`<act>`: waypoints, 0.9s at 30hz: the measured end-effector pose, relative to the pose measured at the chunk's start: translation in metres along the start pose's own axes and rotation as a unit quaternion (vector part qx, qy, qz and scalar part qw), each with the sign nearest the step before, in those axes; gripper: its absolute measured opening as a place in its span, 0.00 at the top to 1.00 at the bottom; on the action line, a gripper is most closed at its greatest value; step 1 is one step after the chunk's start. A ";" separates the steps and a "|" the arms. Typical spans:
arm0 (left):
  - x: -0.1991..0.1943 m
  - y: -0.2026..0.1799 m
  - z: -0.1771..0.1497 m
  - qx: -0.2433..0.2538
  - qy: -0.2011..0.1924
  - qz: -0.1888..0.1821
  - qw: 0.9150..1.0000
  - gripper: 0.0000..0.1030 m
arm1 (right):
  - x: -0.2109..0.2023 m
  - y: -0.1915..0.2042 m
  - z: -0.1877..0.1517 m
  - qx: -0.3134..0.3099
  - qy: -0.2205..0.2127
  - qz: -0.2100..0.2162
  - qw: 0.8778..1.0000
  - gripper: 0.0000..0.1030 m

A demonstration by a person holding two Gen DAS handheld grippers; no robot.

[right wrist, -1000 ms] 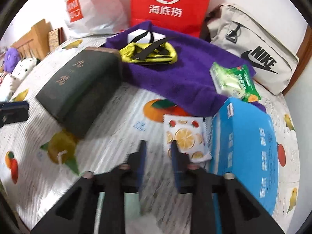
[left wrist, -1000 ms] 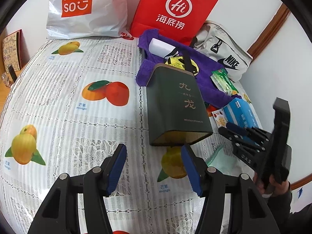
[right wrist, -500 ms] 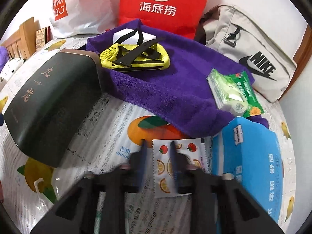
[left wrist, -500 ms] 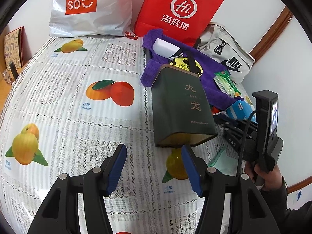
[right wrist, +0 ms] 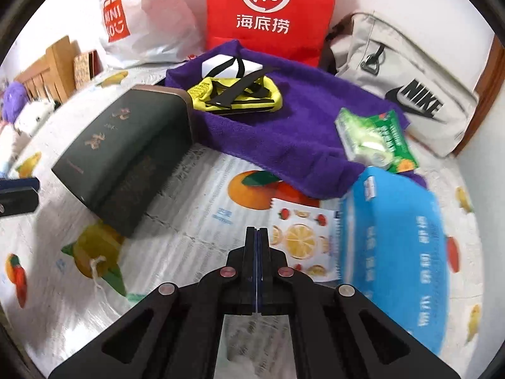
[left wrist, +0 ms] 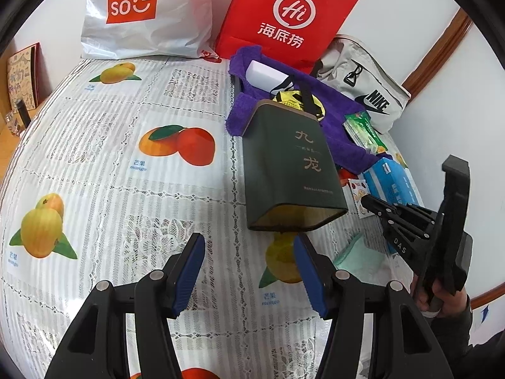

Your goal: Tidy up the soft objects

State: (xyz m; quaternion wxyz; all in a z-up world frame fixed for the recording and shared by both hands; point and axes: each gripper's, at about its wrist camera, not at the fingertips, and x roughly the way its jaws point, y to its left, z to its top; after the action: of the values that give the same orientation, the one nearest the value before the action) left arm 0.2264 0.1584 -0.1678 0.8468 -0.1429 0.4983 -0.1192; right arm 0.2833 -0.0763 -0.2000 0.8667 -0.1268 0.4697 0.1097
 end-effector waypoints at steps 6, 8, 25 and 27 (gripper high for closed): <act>-0.005 -0.004 -0.001 0.008 -0.004 -0.005 1.000 0.45 | 0.007 -0.012 -0.005 -0.005 0.023 -0.040 0.999 0.53; -0.004 -0.004 0.000 0.007 -0.005 -0.007 1.000 0.45 | 0.004 -0.015 -0.008 -0.002 0.027 -0.029 0.999 0.47; 0.002 0.000 -0.001 0.004 0.006 -0.013 1.000 0.45 | 0.030 -0.026 -0.003 0.070 -0.004 -0.080 0.994 0.40; 0.003 -0.001 -0.001 0.004 0.007 -0.013 1.000 0.45 | 0.030 -0.026 -0.005 0.059 0.001 -0.093 0.994 1.00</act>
State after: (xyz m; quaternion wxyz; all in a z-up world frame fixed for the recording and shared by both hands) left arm 0.2265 0.1564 -0.1705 0.8423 -0.1449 0.5016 -0.1337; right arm 0.3039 -0.1006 -0.2246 0.8789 -0.1191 0.4620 0.0007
